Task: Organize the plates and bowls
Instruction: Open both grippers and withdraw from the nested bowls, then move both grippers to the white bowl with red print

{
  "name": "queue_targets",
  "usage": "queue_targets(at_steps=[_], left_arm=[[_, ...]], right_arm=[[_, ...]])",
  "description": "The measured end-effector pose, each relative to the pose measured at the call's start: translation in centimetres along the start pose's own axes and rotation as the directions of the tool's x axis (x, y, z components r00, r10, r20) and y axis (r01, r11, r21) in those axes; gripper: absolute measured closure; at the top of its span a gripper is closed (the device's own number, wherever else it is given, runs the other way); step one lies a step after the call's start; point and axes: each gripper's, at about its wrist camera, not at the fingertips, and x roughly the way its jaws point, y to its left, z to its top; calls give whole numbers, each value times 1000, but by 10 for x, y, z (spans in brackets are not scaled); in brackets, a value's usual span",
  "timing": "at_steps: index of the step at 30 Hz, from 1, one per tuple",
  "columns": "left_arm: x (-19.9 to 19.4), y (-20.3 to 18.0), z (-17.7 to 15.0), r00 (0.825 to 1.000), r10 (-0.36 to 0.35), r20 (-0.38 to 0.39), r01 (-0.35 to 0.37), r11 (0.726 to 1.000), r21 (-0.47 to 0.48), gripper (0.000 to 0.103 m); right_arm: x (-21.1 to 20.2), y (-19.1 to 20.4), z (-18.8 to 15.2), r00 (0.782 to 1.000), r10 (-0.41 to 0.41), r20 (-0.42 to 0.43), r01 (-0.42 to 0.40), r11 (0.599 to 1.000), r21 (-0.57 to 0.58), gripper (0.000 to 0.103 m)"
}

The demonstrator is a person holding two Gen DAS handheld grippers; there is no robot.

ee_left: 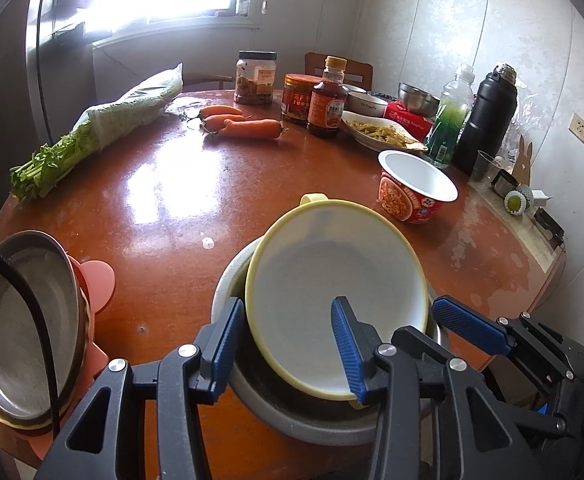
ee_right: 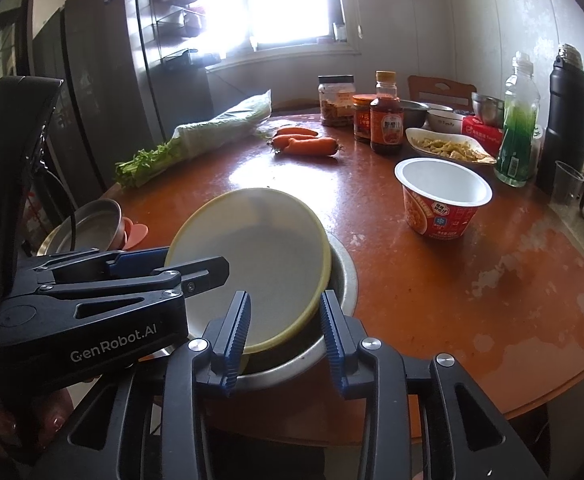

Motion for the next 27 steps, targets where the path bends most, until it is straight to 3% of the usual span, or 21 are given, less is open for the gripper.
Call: queue_targets(at_steps=[4,10,27], left_arm=[[-3,-2,1,1000,6,6,-6,1000,9,54],[-8,-1,3,1000,23,20,-23,1000,13,44],[-25,-6,9,998,28,60,-30,999,26,38]], right_arm=[[-3,-4,0,1000,-6,5,6,1000,11,55],[-5,-8,0,1000,0,17,-1,1000,25,50],[-20,-38,0,998,-10,56,4,994,114,45]])
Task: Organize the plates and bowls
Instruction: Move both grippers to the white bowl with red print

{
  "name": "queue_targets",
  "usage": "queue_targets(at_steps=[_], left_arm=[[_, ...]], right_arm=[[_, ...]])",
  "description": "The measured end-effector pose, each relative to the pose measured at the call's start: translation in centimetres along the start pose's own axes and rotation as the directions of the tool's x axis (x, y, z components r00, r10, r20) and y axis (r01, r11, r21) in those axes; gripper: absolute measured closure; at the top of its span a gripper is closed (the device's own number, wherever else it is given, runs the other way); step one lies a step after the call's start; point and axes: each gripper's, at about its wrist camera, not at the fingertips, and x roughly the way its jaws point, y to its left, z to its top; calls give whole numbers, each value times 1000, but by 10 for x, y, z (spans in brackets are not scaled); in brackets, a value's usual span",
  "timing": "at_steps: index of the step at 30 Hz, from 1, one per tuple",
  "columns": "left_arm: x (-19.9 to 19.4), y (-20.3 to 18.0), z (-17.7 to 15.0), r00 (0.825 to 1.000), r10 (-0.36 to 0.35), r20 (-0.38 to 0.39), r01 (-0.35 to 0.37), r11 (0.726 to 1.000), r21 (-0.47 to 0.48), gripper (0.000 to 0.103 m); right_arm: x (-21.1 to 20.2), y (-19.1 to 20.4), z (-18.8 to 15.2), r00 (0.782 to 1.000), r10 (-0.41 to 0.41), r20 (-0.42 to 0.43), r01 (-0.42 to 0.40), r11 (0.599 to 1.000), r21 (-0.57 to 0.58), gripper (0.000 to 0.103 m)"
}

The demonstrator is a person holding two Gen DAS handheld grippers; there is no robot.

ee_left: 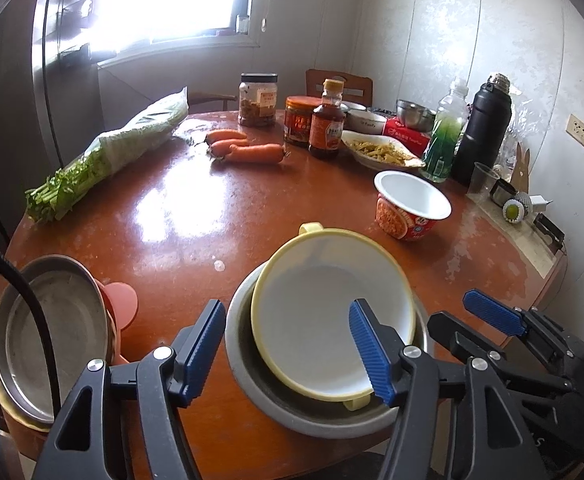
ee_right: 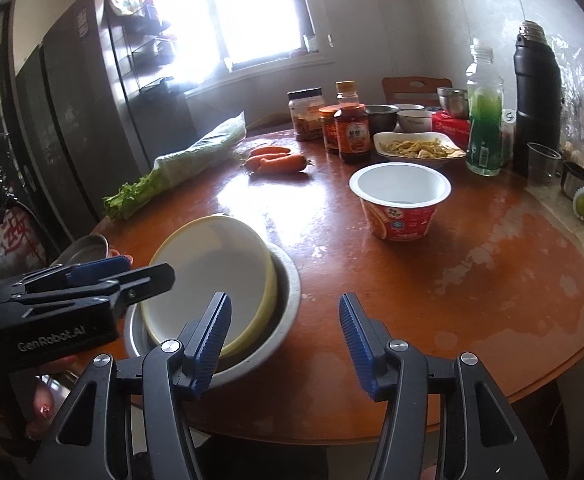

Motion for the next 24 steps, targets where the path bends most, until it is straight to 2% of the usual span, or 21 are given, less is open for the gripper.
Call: queue_targets(at_steps=[11,16,19,24], left_arm=[[2,-19,20,1000,4,25,-4,1000,27,36],[7,-35,38,999,-1,38,-1,999,53,34],[14,-47,51,999,-21,40,18,997,71,33],[40,-69,75,998,-69,-6,69,994,80,32]], right_arm=[[0,-29,3,1000,-18,11,18,998,59,44],[-2,-47,11,998,-51,25,49,996,79,43],[-4,-63,19,996,-77,41,73,992,102,35],[5,-90,42,992,-120,43,113,985,131,34]])
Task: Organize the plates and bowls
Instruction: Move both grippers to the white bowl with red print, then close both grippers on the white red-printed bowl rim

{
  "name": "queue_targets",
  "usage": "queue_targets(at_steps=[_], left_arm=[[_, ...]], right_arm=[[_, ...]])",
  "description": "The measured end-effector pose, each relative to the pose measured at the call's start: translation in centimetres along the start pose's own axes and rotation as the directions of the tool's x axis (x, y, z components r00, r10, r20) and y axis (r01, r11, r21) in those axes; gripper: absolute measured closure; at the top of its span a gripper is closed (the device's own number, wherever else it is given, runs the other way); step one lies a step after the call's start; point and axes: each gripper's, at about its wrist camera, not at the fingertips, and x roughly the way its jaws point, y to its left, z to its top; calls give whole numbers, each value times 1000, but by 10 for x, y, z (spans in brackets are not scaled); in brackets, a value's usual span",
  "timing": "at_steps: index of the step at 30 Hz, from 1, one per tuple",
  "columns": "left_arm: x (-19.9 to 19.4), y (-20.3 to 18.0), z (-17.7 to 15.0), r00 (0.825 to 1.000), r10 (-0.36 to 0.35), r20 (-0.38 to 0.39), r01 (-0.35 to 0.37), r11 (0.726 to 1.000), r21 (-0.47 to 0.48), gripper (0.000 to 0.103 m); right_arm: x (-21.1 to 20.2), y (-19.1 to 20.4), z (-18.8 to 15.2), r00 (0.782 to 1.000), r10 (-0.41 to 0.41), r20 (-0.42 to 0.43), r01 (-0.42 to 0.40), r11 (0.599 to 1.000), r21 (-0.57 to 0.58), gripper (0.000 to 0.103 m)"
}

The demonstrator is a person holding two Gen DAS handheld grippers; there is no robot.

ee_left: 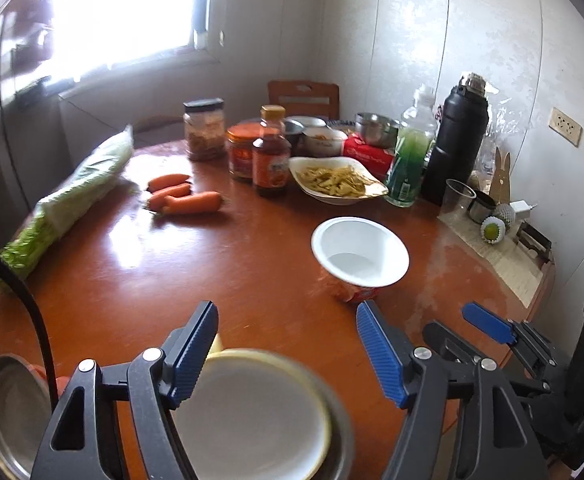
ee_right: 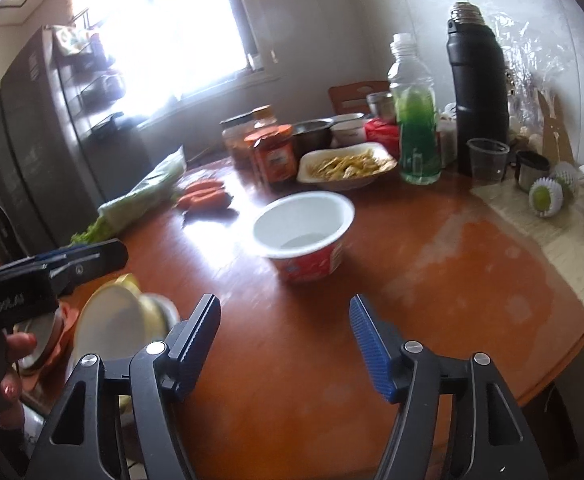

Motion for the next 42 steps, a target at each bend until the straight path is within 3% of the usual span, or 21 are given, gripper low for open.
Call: queue_targets(at_steps=[6,11,16,21,25,31,33,35,37,42], left_arm=[[42,-7,30,997,23,-80,-25,1000,-13,32],[73,-13,49,991,45,-123,-46,999,-5,32],[105,-13,57,981,70,-182,-73,997,-10,32],[131,-18,56,966,38,-255,-46,999,-24,32],[137,-22,56,965,46,-260,-54,998,-24,32],[149,-16,48,950,49,-308,-68,996,-50,32],[151,-16,44,949,20,-315,-42,997,-62,36],[151,-17,41,947,-6,-320,-16,998,-65,52],[149,-20,37,945,-22,-326,3,998,-58,57],[140,-19,25,937,-48,-345,29,998,-60,60]], right_arm=[[30,-24,30,999,-31,-10,31,999,8,34],[67,-43,43,996,-63,-70,63,998,9,35],[93,-46,51,994,-21,-107,24,1000,18,47],[109,-42,51,990,-7,-137,9,1000,12,60],[110,-38,49,991,10,-135,-11,1000,-4,69],[108,-29,46,988,33,-151,-39,999,-37,71],[107,-26,45,984,71,-164,-76,997,-27,71],[103,-23,42,979,101,-175,-106,994,-20,72],[100,-17,39,978,99,-183,-109,993,-43,73],[90,-9,29,977,86,-194,-98,994,-54,73]])
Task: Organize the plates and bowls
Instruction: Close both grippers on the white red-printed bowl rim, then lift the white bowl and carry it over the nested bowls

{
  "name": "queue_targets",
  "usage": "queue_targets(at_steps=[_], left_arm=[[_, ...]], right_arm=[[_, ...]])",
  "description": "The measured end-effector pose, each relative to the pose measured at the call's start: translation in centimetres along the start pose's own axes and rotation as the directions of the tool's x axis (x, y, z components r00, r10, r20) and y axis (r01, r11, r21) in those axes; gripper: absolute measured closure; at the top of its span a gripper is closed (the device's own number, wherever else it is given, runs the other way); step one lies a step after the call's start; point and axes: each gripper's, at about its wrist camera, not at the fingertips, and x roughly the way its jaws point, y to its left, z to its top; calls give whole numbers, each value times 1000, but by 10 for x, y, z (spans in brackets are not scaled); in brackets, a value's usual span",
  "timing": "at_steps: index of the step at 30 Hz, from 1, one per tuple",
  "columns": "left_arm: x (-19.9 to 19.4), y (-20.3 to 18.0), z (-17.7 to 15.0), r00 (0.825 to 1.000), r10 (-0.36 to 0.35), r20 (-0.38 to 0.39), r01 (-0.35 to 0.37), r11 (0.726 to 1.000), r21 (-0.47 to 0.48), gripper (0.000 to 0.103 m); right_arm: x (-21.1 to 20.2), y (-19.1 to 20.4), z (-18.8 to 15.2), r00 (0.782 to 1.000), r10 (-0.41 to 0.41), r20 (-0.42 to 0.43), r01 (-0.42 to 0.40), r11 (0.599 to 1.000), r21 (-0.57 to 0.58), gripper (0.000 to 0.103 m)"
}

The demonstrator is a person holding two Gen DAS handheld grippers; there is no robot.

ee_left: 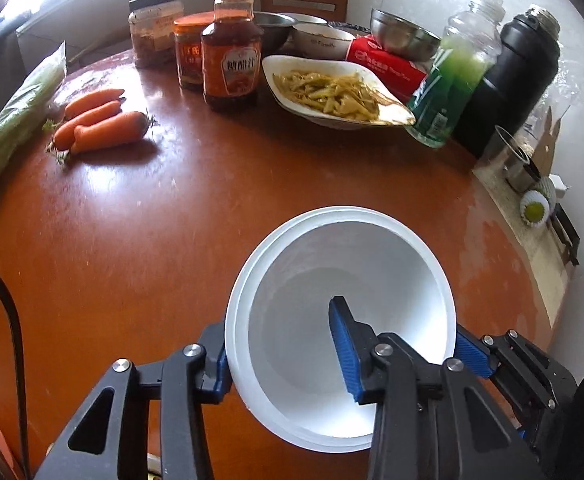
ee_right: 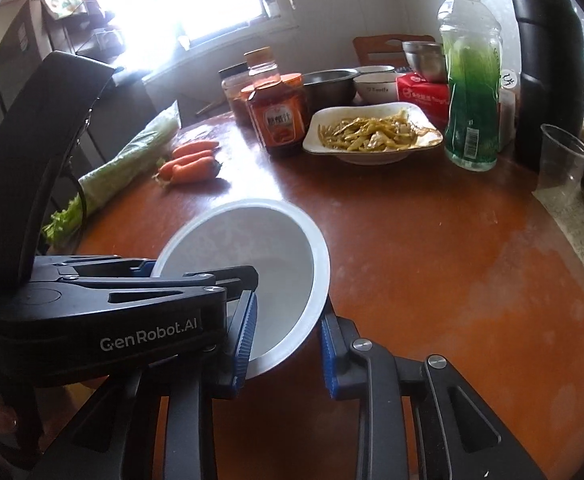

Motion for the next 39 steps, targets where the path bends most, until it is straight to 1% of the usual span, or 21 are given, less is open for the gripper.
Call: queue_targets(at_steps=[4,6,9,10,13,15,21,25,29,36,39], left_arm=[[-6,2,-11,1000,12,17,-12,1000,27,60],[-10,3,-17,1000,-7,14,7,1000,26,60],[-16,1,-23,1000,-12,24,11,999,48,61],[-19,-1,-25,999,-4,33,2,998,62,61],[-26,-4,-32,998,25,65,-31,995,92,67],[-33,-6,-37,995,43,87,-53,992,117,67],[-42,-10,-44,993,45,108,-61,986,155,68],[-44,-9,-46,993,35,115,-53,986,157,69],[-39,-8,-44,995,14,99,-29,988,150,72],[-34,-4,-40,996,-7,90,-5,991,131,72],[-33,0,-38,996,13,88,-23,994,105,72]], right_arm=[[-11,6,-11,1000,14,-2,-14,1000,-1,73],[-16,9,-16,1000,5,-2,-5,1000,-7,73],[-23,12,-24,1000,3,3,-3,1000,-2,73],[-26,13,-27,1000,3,3,-3,1000,1,73],[-33,14,-34,1000,0,14,-1,1000,20,74],[-37,15,-38,1000,-2,24,2,999,37,75],[-46,19,-44,999,-16,34,14,998,54,76],[-50,21,-47,999,-14,44,11,998,64,76],[-54,23,-49,997,-15,70,10,997,71,76],[-49,19,-42,997,-30,75,23,996,90,76],[-43,14,-41,996,-45,74,37,994,103,76]])
